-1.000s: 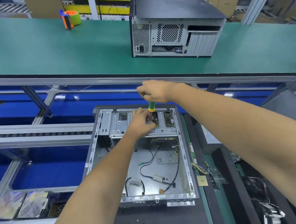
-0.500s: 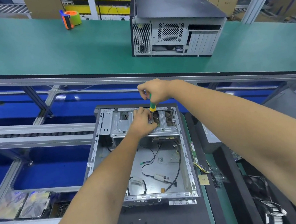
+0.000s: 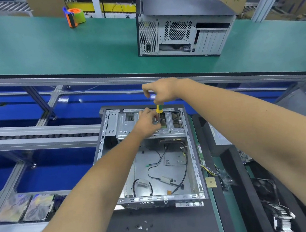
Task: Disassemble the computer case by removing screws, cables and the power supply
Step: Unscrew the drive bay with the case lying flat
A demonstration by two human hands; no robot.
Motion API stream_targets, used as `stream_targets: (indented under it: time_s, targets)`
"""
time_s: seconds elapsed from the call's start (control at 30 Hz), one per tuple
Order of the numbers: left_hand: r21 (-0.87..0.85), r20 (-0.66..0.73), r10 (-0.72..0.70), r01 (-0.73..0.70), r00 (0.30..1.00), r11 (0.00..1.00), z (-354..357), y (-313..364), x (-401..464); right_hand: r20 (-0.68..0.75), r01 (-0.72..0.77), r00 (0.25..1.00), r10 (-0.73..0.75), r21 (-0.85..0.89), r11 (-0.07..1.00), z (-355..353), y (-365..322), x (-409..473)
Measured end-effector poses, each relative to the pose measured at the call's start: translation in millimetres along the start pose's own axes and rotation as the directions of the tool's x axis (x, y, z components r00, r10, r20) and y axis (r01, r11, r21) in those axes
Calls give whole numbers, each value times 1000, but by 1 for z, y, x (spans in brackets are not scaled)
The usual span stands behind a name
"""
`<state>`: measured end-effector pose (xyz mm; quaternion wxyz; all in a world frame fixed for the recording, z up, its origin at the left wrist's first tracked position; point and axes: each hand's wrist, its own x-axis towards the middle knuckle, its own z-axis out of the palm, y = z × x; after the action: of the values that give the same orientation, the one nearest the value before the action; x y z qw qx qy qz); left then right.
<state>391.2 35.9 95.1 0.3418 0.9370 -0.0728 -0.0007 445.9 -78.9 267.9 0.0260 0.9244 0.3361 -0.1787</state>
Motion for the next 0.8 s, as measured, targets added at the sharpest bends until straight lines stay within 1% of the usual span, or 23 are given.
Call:
stream_targets:
  time_s: [0.07, 0.1, 0.17, 0.2, 0.27, 0.33, 0.37, 0.47, 0.53, 0.6, 0.63, 0.73, 0.8]
  targets:
    - [12, 33, 54, -55, 998, 998, -9, -2, 1, 32, -18, 999, 13, 171, 985, 3, 1, 0]
    - [24, 60, 78, -79, 995, 997, -13, -4, 2, 44, -21, 999, 12, 228, 973, 5, 2, -1]
    - [66, 127, 100, -109, 987, 992, -21, -7, 6, 60, -25, 998, 11, 249, 968, 7, 6, -1]
    - [92, 154, 99, -114, 983, 989, -24, -8, 8, 64, -25, 998, 12, 212, 977, 6, 8, -1]
    - [148, 194, 86, -115, 977, 982, -27, -6, 14, 51, -23, 998, 21, 52, 998, 3, 8, -2]
    - [198, 234, 81, -129, 969, 972, -28, -3, 21, -1, -38, 999, 38, -98, 994, 2, 8, -2]
    - [231, 260, 86, -149, 962, 962, -30, -1, 24, -34, -56, 998, 52, -140, 988, 3, 8, -2]
    - [342, 355, 127, -256, 926, 904, -34, 4, 31, -80, -72, 995, 59, -179, 981, 6, 4, 1]
    - [384, 378, 163, -315, 911, 868, -36, 5, 32, -72, -54, 997, 42, -176, 983, 5, 0, 4]
    - [422, 368, 200, -355, 908, 834, -36, 4, 33, -47, -49, 998, 43, -133, 990, 3, -3, 4]
    - [432, 355, 206, -356, 912, 829, -37, 4, 32, -45, -53, 998, 49, -85, 995, 4, -2, 4]
    - [425, 322, 186, -318, 928, 848, -38, 2, 30, -82, -33, 996, 42, 118, 992, 8, 1, 1]
    - [407, 314, 190, -312, 930, 858, -38, 0, 30, -92, 11, 996, 6, 180, 984, 9, 2, 0]
